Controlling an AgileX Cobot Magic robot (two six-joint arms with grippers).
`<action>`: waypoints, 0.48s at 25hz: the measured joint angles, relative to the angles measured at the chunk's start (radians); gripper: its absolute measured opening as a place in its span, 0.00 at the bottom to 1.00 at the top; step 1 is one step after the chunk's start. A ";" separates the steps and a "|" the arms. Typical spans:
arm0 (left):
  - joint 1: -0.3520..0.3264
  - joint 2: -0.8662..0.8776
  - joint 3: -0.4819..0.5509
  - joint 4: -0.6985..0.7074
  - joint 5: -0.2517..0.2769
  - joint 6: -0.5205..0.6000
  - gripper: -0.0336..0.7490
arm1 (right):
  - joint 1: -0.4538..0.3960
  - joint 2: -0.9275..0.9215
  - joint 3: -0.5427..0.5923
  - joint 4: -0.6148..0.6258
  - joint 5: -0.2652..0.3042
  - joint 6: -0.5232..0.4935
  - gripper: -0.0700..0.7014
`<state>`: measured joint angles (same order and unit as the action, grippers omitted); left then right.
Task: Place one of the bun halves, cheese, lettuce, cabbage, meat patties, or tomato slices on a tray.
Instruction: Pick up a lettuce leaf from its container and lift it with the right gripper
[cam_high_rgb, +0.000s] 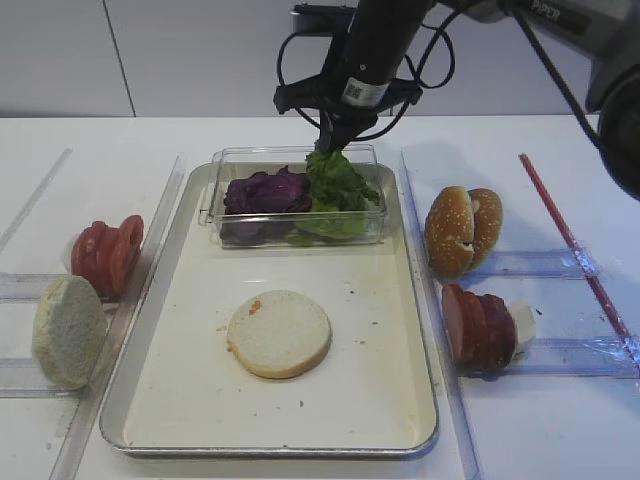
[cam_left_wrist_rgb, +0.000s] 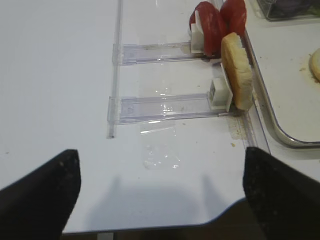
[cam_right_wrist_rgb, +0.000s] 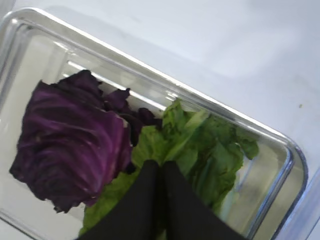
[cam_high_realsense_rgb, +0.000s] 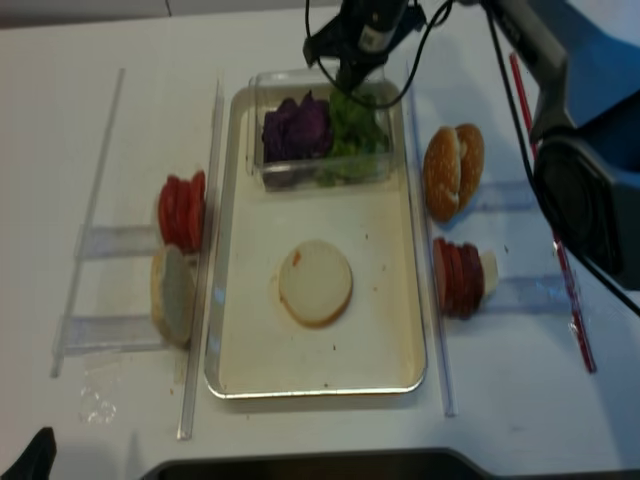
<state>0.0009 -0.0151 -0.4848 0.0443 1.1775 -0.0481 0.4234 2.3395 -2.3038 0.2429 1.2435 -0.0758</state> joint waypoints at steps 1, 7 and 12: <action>0.000 0.000 0.000 0.000 0.000 0.000 0.87 | 0.005 -0.009 0.000 0.000 0.000 0.000 0.16; 0.000 0.000 0.000 0.000 0.000 0.000 0.87 | 0.027 -0.067 0.000 0.000 0.003 0.000 0.16; 0.000 0.000 0.000 0.000 0.000 0.000 0.87 | 0.027 -0.129 0.030 0.000 0.005 0.000 0.16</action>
<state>0.0009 -0.0151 -0.4848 0.0443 1.1775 -0.0481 0.4502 2.2105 -2.2738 0.2429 1.2483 -0.0758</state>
